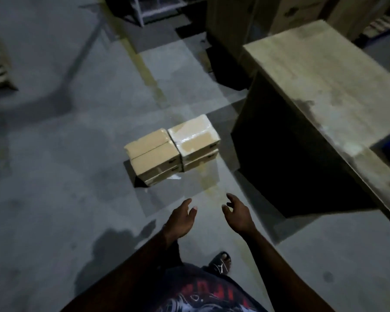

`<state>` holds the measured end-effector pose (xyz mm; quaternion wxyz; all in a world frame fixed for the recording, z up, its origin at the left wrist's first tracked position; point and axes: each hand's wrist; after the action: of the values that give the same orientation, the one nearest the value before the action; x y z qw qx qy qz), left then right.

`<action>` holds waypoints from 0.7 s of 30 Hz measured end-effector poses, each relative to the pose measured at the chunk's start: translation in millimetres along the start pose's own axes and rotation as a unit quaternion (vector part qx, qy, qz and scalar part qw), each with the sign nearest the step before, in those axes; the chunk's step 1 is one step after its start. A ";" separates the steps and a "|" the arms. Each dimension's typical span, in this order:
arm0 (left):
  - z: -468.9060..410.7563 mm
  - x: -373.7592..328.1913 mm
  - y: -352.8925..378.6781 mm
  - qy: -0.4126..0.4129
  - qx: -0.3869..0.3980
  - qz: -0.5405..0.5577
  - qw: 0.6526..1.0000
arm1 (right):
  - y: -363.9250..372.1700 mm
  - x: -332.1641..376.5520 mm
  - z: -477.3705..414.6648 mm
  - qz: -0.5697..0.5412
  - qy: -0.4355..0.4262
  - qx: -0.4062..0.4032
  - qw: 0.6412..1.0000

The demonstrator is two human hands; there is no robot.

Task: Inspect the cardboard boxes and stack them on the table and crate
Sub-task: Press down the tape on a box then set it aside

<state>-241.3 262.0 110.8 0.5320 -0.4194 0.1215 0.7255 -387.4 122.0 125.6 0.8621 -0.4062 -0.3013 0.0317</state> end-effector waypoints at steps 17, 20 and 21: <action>-87.0 25.3 -184.5 -0.064 -0.087 0.052 0.993 | 46.5 172.8 -127.3 0.040 -0.055 0.104 0.992; -104.5 19.4 -190.8 -0.073 -0.098 0.066 0.990 | 50.9 189.2 -160.7 0.044 -0.066 0.129 0.989; -110.4 16.6 -193.1 -0.073 -0.096 0.067 0.990 | 52.1 195.2 -173.4 0.047 -0.070 0.137 0.987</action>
<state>-21.0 282.5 82.4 0.4467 -0.4056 0.0404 0.7965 -123.6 97.1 99.8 0.8838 -0.2950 -0.3345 0.1414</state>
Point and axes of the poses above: each hand's wrist, its own z-axis away from the middle knuckle, its own y-axis out of the palm, x = y × z, and after that the axes turned 11 degrees about z, right-handed
